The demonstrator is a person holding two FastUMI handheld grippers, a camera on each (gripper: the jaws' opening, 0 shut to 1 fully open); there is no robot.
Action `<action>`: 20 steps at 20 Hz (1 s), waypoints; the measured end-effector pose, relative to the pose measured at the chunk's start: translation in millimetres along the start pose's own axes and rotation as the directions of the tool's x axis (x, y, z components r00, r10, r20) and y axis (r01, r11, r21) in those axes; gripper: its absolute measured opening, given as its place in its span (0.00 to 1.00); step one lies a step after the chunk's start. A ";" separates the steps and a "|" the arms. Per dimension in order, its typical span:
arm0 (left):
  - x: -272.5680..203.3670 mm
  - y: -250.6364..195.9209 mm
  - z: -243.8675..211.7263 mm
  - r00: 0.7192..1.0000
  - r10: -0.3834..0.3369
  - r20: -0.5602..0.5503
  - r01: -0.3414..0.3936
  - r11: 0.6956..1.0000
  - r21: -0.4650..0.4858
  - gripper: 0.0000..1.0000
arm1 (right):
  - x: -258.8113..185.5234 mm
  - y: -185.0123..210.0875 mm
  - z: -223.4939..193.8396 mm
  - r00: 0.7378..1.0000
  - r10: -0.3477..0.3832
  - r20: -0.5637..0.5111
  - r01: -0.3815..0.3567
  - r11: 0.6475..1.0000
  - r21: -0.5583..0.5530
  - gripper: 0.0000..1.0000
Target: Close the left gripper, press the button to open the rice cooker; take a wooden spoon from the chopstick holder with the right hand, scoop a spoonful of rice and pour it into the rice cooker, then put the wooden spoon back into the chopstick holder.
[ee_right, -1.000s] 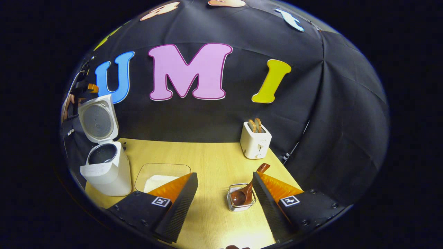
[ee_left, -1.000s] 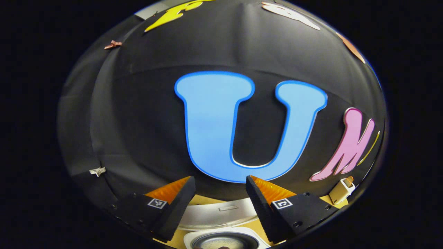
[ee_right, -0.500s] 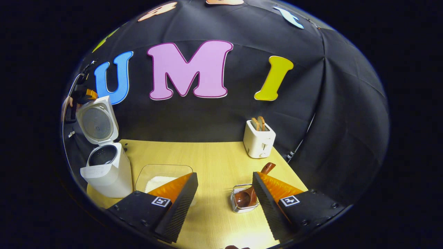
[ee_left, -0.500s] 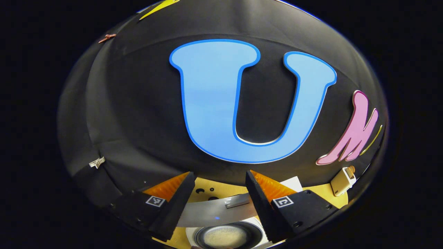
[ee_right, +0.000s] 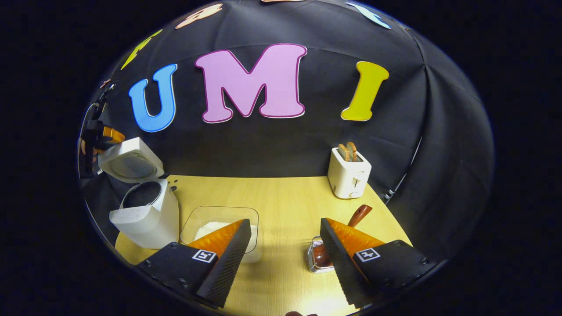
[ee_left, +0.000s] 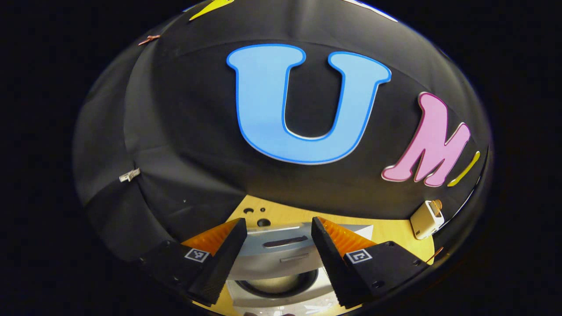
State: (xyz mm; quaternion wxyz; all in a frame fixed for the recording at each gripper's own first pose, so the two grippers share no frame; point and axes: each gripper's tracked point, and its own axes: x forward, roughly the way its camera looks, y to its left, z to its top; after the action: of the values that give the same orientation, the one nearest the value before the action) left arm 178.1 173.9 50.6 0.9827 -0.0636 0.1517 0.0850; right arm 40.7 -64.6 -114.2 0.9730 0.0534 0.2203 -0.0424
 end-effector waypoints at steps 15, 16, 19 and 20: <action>-12.2 -10.6 -147.7 0.987 0.142 -0.079 -0.140 0.990 0.032 0.98 | 7.8 12.2 -23.0 0.992 0.115 -0.058 -0.118 0.992 -0.045 0.98; -7.9 -10.6 -158.0 0.985 0.148 -0.090 -0.144 0.988 0.050 0.98 | 8.3 12.6 -24.6 0.991 0.116 -0.061 -0.119 0.992 -0.043 0.98; -1.0 -11.2 -172.5 0.983 0.162 -0.086 -0.158 0.986 0.052 0.99 | 9.3 14.7 -26.6 0.991 0.120 -0.064 -0.122 0.992 -0.033 0.98; -0.2 -11.6 -180.6 0.978 0.167 -0.121 -0.161 0.985 0.060 1.00 | 8.5 15.6 -27.2 0.991 0.123 -0.062 -0.125 0.992 -0.031 0.98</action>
State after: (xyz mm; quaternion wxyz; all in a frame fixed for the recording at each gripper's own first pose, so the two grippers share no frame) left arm 128.3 135.3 -119.0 0.9621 -0.0314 0.2202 0.1578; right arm 38.5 -46.3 -141.0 0.9676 0.0512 0.2462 0.0236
